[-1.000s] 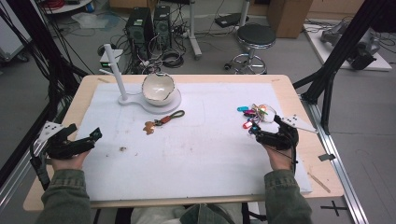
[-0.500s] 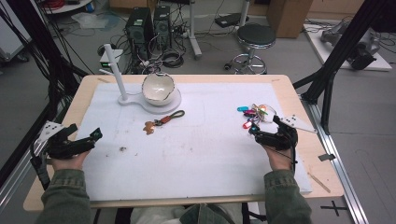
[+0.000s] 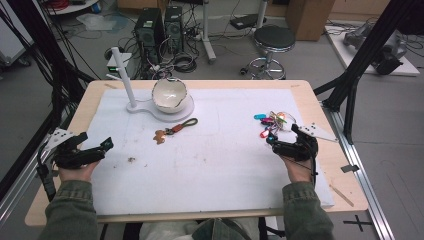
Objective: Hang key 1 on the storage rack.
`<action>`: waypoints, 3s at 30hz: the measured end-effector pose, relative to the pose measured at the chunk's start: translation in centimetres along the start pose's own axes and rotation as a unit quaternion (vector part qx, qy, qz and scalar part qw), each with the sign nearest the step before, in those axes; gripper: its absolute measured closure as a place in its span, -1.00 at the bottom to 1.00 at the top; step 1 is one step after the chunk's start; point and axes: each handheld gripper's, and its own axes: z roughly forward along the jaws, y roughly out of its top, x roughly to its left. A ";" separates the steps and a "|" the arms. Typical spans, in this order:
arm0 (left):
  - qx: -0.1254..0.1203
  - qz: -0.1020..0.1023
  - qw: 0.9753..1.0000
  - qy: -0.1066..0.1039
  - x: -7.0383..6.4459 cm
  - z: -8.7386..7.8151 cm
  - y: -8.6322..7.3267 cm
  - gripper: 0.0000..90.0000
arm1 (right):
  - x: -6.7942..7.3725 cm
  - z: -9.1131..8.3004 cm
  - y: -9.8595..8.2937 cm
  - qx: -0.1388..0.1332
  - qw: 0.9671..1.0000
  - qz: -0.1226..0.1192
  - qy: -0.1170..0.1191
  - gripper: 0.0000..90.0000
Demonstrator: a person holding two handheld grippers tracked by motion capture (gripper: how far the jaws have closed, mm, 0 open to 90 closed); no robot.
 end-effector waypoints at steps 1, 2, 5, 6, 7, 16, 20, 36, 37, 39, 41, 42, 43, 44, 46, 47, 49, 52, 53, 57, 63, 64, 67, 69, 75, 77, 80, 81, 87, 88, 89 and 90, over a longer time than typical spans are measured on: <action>0.001 0.002 1.000 -0.002 -0.1 0.1 0.1 -0.96 | 0.0 0.0 0.0 0.000 1.000 0.000 -0.001 -0.99; 0.003 0.005 1.000 -0.004 -0.2 0.2 0.1 -0.96 | 0.0 0.0 0.0 0.000 1.000 0.000 -0.001 -0.99; 0.007 0.007 1.000 -0.010 -0.4 0.4 0.4 -0.96 | 0.0 0.1 0.0 -0.001 1.000 -0.001 -0.001 -0.99; 0.010 0.010 1.000 -0.010 -0.5 0.6 0.6 -0.96 | 0.0 0.1 0.0 0.000 1.000 -0.001 -0.001 -0.99; 0.010 0.010 1.000 -0.010 -0.5 0.6 0.6 -0.96 | 0.0 0.1 0.0 0.000 1.000 -0.002 -0.002 -0.99; 0.018 0.024 0.999 -0.016 -1.1 1.1 1.6 -0.96 | 0.1 0.1 0.0 0.001 1.000 -0.001 -0.001 -0.99; 0.028 0.024 0.999 -0.022 -1.3 1.8 1.9 -0.96 | 0.1 0.0 0.0 0.001 1.000 -0.002 -0.001 -0.99; 0.069 0.060 0.995 -0.050 -3.8 4.5 3.6 -0.96 | 0.1 -0.1 0.0 -0.001 1.000 0.003 0.000 -0.99; 0.071 0.059 0.994 -0.054 -3.9 4.7 3.7 -0.96 | 0.1 -0.1 0.0 -0.001 1.000 0.003 0.001 -0.99; 0.075 0.061 0.994 -0.054 -4.1 5.0 3.7 -0.96 | 0.1 -0.1 0.0 -0.004 1.000 0.001 0.002 -0.99; 0.078 0.060 0.994 -0.056 -4.3 5.3 3.7 -0.96 | 0.1 -0.1 0.0 -0.003 1.000 0.001 0.001 -0.99; 0.079 0.060 0.993 -0.056 -4.3 5.5 3.7 -0.96 | 0.1 -0.1 0.0 -0.003 1.000 0.001 0.002 -0.99; 0.081 0.062 0.993 -0.057 -4.5 5.8 3.8 -0.96 | 0.1 -0.1 0.0 -0.002 1.000 0.003 0.001 -0.99; 0.081 0.062 0.993 -0.057 -4.5 5.8 3.8 -0.96 | 0.1 -0.1 0.0 -0.002 1.000 0.003 0.001 -0.99; 0.084 0.064 0.993 -0.058 -4.7 6.2 3.8 -0.96 | 0.1 -0.1 0.0 -0.002 1.000 0.002 0.002 -0.99; 0.087 0.066 0.992 -0.059 -4.8 6.4 3.8 -0.96 | 0.1 -0.1 0.0 -0.001 1.000 0.003 0.002 -0.99; 0.091 0.066 0.992 -0.060 -5.0 6.7 3.8 -0.96 | 0.1 -0.1 0.0 -0.002 1.000 0.002 0.003 -0.99; 0.096 0.069 0.991 -0.065 -5.3 7.0 4.0 -0.96 | 0.1 -0.1 0.0 -0.004 1.000 0.001 0.005 -0.99; 0.097 0.072 0.990 -0.066 -5.6 7.1 4.1 -0.96 | 0.1 -0.1 0.0 -0.003 1.000 0.001 0.006 -0.99; 0.100 0.083 0.989 -0.072 -6.3 7.7 4.5 -0.96 | 0.2 -0.1 0.0 -0.003 1.000 -0.001 0.005 -0.99; 0.104 0.082 0.988 -0.084 -6.9 8.8 4.9 -0.96 | 0.1 -0.1 0.0 -0.003 1.000 -0.002 0.005 -0.99; 0.106 0.081 0.987 -0.086 -7.0 9.2 5.0 -0.96 | 0.1 0.0 0.0 -0.004 1.000 -0.001 0.005 -0.99; 0.110 0.080 0.987 -0.089 -7.2 9.6 5.2 -0.96 | 0.1 0.0 0.0 -0.004 1.000 -0.001 0.006 -0.99; 0.113 0.086 0.986 -0.092 -7.5 10.0 5.4 -0.96 | 0.1 -0.1 0.0 -0.004 1.000 0.001 0.007 -0.99; 0.121 0.092 0.982 -0.111 -8.6 10.8 5.6 -0.96 | 0.0 -0.1 0.0 -0.004 1.000 0.002 0.005 -0.99; 0.126 0.095 0.980 -0.117 -9.0 11.2 5.6 -0.96 | 0.0 -0.1 0.0 -0.004 1.000 0.002 0.005 -0.99; 0.136 0.104 0.978 -0.122 -9.4 11.8 5.8 -0.96 | 0.0 -0.1 0.0 -0.005 1.000 0.002 0.006 -0.99; 0.136 0.106 0.977 -0.124 -9.7 12.0 5.9 -0.96 | 0.0 -0.1 0.0 -0.005 1.000 0.002 0.006 -0.99; 0.145 0.127 0.972 -0.134 -10.9 13.4 6.3 -0.96 | 0.0 -0.1 0.0 -0.009 1.000 0.003 0.005 -0.99; 0.148 0.127 0.972 -0.134 -11.1 13.6 6.3 -0.96 | 0.0 -0.1 0.0 -0.009 1.000 0.003 0.005 -0.99; 0.149 0.127 0.971 -0.136 -11.2 13.8 6.3 -0.96 | 0.0 -0.1 0.0 -0.009 1.000 0.003 0.005 -0.99; 0.151 0.129 0.970 -0.138 -11.4 14.0 6.3 -0.96 | 0.0 -0.1 0.0 -0.009 1.000 0.003 0.006 -0.99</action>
